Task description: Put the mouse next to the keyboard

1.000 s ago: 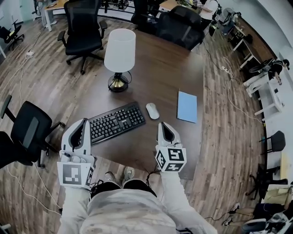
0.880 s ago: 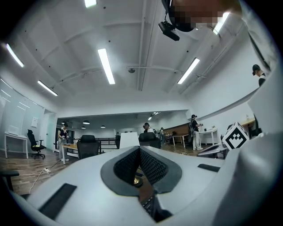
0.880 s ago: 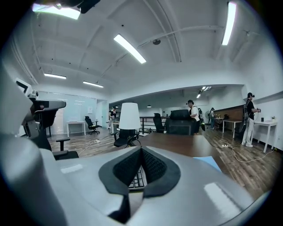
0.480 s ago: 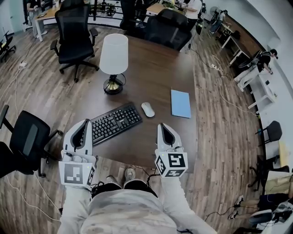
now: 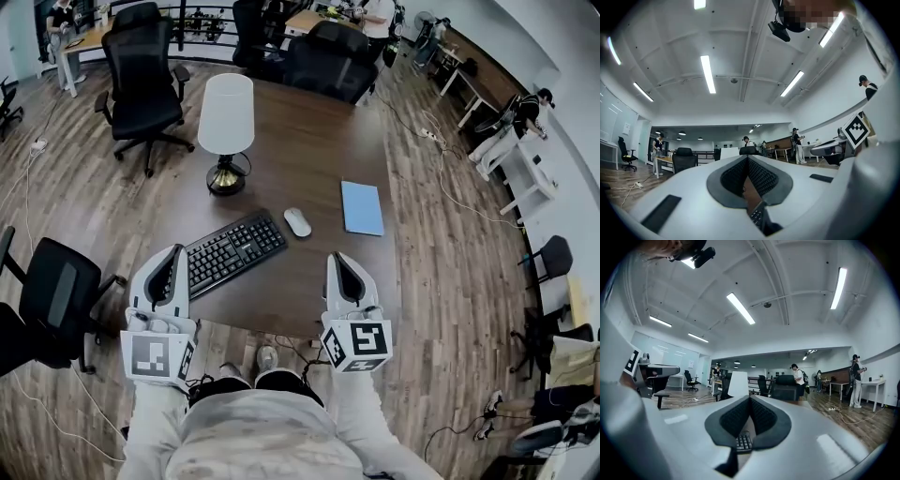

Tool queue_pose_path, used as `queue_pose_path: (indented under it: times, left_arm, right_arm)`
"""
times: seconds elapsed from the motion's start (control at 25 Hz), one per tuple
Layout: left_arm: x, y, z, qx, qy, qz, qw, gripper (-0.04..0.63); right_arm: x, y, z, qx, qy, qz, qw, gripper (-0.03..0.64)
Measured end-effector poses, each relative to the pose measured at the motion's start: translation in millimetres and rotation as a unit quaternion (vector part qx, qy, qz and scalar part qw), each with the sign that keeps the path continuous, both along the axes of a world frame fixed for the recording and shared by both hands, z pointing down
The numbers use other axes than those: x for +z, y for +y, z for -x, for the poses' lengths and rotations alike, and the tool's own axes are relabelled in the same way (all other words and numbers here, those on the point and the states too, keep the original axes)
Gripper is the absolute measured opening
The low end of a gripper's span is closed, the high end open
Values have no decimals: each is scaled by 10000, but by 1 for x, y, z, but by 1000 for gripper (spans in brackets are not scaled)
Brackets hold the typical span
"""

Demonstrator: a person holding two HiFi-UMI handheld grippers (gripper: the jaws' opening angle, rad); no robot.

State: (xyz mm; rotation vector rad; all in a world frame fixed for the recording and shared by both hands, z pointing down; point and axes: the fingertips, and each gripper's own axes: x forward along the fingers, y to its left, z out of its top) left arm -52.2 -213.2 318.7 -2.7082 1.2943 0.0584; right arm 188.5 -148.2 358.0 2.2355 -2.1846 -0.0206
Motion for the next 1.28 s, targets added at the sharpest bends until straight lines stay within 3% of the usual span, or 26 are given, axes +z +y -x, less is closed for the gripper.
queue_pose_path:
  times: [0.8, 1.28]
  left_arm:
    - [-9, 2, -6, 186, 77, -88, 9998, 4]
    - [-8, -11, -23, 230, 86, -69, 9997, 5]
  right_arm:
    - [-36, 22, 1, 243, 42, -536, 9983, 9]
    - [-39, 10, -12, 268, 43, -563, 9980, 10]
